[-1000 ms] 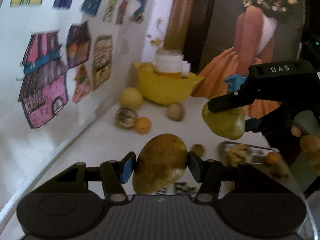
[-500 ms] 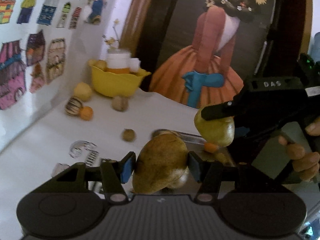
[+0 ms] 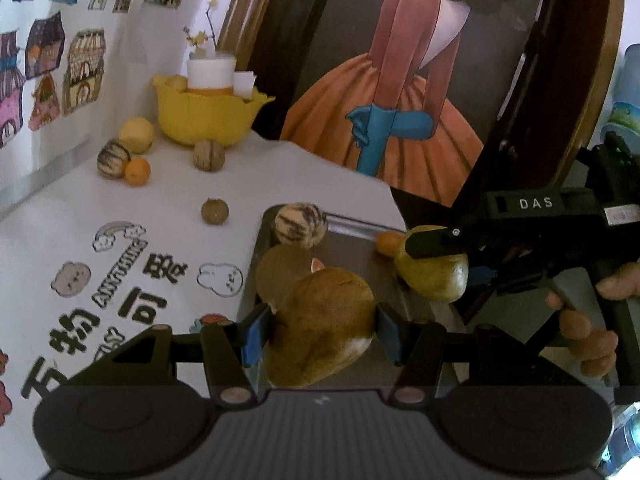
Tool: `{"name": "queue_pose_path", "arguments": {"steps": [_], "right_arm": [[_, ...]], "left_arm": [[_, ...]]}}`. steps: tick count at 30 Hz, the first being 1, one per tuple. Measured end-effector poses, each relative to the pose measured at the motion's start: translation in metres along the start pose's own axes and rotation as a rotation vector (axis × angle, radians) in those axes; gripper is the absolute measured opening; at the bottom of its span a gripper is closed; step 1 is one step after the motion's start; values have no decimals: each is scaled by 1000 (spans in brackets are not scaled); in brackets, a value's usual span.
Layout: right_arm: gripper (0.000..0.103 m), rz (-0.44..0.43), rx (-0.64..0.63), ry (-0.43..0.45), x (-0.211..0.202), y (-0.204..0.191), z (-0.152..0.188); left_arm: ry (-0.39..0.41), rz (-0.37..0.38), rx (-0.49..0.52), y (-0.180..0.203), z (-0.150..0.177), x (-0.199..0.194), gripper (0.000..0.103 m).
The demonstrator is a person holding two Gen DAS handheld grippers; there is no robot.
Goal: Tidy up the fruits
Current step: 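Carry the brown fruit onto the metal tray with left tool while right tool carries the yellow mango there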
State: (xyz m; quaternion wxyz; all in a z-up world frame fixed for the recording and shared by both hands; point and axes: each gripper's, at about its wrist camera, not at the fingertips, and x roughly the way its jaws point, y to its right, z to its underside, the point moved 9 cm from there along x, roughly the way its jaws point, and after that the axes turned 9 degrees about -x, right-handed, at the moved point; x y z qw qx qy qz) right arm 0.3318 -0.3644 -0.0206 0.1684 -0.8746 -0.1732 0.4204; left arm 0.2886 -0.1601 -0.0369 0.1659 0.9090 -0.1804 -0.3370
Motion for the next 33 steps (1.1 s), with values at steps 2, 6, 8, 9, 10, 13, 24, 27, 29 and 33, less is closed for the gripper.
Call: {"name": "queue_pose_path", "arguments": {"steps": [2, 6, 8, 9, 10, 13, 24, 27, 29, 33], "right_arm": [[68, 15, -30, 10, 2, 1, 4], [68, 28, -28, -4, 9, 5, 12], [68, 46, -36, -3, 12, 9, 14], [68, 56, -42, 0, 13, 10, 15], [68, 65, -47, 2, 14, 12, 16], [68, 69, -40, 5, 16, 17, 17], [68, 107, -102, 37, 19, 22, 14], [68, 112, -117, 42, 21, 22, 14], [68, 114, -128, 44, 22, 22, 15], [69, 117, -155, 50, 24, 20, 20]], "left_arm": [[-14, -2, -6, 0, 3, 3, 61], [-23, -17, 0, 0, 6, 7, 61], [-26, -25, 3, 0, 7, 9, 61], [-27, -30, 6, 1, 7, 9, 61], [-28, -36, 9, 1, 7, 10, 61], [-35, -49, 12, -1, 8, 12, 61], [-58, -78, 0, -8, 11, 20, 61], [-57, -80, -1, -9, 12, 21, 61], [-58, -80, 1, -10, 13, 21, 61], [-49, -74, 1, -10, 14, 20, 61]]}}
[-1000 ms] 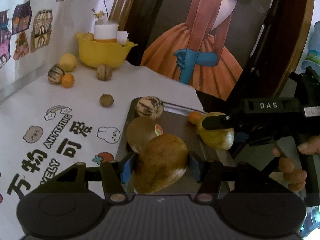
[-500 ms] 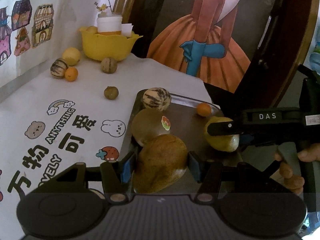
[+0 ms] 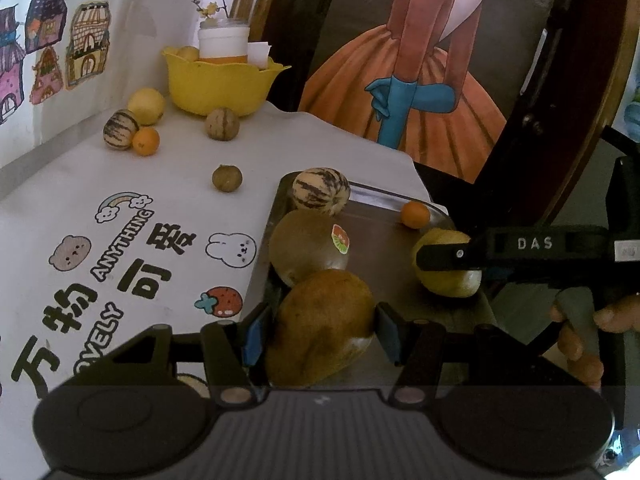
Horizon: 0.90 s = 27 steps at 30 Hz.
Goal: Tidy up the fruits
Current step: 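Carry the brown fruit onto the metal tray with left tool while right tool carries the yellow mango there, then open left tool to release the brown fruit on the tray while right tool releases the mango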
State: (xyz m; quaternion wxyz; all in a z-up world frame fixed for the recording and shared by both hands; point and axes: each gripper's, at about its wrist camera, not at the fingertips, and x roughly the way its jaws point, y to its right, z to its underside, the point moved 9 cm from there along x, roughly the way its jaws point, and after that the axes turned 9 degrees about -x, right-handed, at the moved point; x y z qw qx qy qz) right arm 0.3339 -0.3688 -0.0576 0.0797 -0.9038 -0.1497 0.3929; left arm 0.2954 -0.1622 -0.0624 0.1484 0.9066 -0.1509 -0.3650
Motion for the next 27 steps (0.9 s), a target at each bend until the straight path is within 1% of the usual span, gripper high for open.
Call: {"name": "queue_pose_path", "arguments": {"steps": [3, 7, 11, 15, 18, 20, 22, 24, 26, 27], "right_arm": [[69, 8, -24, 10, 0, -2, 2], [69, -4, -11, 11, 0, -1, 1], [71, 1, -20, 13, -1, -3, 4], [73, -15, 11, 14, -3, -3, 3], [73, -45, 65, 4, -6, 0, 3], [74, -42, 56, 9, -12, -2, 4], [78, -37, 41, 23, -20, -4, 5], [81, -37, 32, 37, -29, -8, 6], [84, -36, 15, 46, -38, -11, 9], [86, -28, 2, 52, -43, -14, 11]], "left_arm": [[2, 1, -1, 0, 0, 0, 61], [0, -3, -1, 0, 1, 0, 62], [-2, -18, 8, 0, 3, -3, 64], [5, -36, 18, 2, 4, -11, 72], [14, -44, 19, 2, 4, -21, 75], [26, -47, 20, 3, 4, -29, 78], [42, -52, 28, 3, 3, -38, 83], [54, -59, 38, 4, 4, -45, 86], [66, -64, 41, 3, 3, -53, 90], [75, -69, 42, 1, 3, -57, 94]]}}
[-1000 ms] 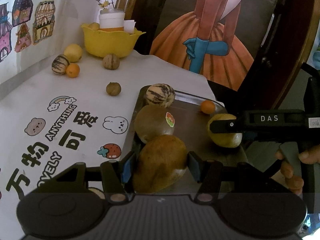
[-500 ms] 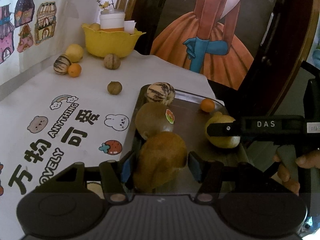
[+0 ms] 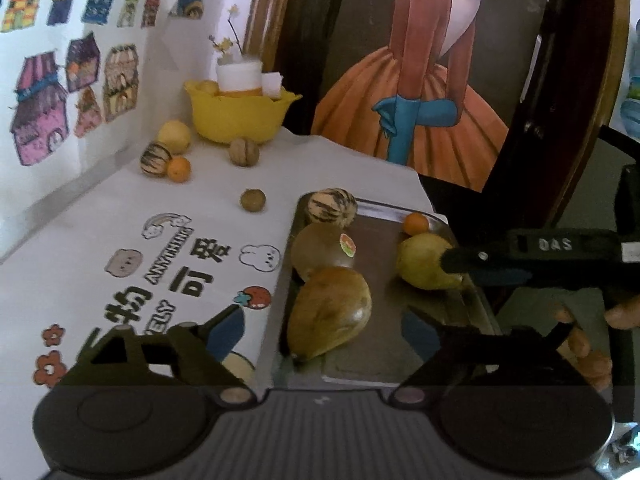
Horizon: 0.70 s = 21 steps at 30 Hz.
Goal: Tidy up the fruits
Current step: 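Open left tool to release the brown fruit on the tray while right tool releases the mango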
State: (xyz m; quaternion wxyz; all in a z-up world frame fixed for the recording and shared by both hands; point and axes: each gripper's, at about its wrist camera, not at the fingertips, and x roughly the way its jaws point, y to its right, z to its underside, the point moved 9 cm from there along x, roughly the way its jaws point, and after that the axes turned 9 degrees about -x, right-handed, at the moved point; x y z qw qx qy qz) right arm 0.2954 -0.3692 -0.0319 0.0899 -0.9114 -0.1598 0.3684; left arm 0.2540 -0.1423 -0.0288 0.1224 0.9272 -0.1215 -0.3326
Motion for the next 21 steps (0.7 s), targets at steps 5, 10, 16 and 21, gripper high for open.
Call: {"name": "queue_pose_path", "arguments": {"steps": [5, 10, 16, 21], "right_arm": [[94, 26, -69, 22, -22, -17, 9], [100, 60, -126, 15, -41, -37, 26], [102, 80, -138, 4, -62, -57, 49], [102, 120, -156, -32, -75, -72, 68]], "left_arm": [[13, -6, -28, -11, -3, -17, 101], [22, -28, -42, -25, -4, -40, 102], [15, -47, -3, -34, 2, -71, 103], [-10, -51, 20, -36, 13, -88, 103]]}}
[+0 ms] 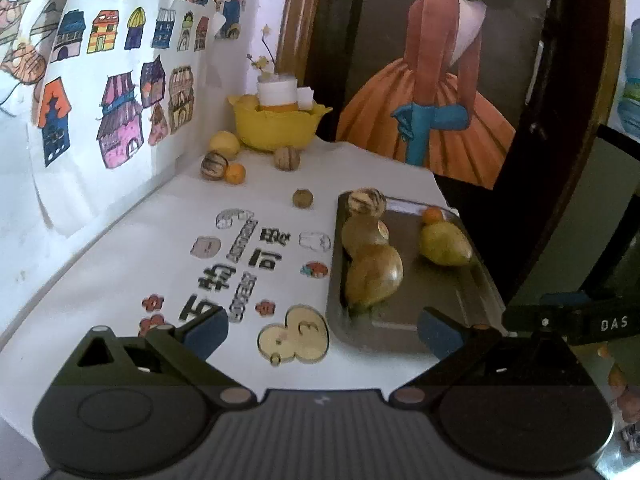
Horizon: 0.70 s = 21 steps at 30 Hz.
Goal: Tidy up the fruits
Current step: 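Open left tool to release the brown fruit on the tray while right tool releases the mango, then pull both open tools back from the metal tray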
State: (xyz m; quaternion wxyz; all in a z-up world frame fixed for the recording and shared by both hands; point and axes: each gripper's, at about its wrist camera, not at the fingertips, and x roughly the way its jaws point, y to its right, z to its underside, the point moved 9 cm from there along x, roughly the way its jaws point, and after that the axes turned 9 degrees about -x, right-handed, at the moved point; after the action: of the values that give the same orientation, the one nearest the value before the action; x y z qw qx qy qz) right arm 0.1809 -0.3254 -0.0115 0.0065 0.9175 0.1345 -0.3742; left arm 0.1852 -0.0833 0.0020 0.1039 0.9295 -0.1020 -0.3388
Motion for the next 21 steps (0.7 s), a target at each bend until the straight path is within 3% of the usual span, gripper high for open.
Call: {"name": "queue_pose_path", "arguments": {"steps": [5, 12, 21], "right_arm": [[102, 42, -29, -47, -9, -21, 17], [102, -62, -50, -148, -7, -61, 36], [102, -127, -130, -164, 7, -92, 20]], "left_arm": [[-68, -9, 17, -6, 17, -10, 103], [-119, -36, 30, -30, 28, -21, 103], [-140, -106, -3, -66, 19, -21, 103]]}}
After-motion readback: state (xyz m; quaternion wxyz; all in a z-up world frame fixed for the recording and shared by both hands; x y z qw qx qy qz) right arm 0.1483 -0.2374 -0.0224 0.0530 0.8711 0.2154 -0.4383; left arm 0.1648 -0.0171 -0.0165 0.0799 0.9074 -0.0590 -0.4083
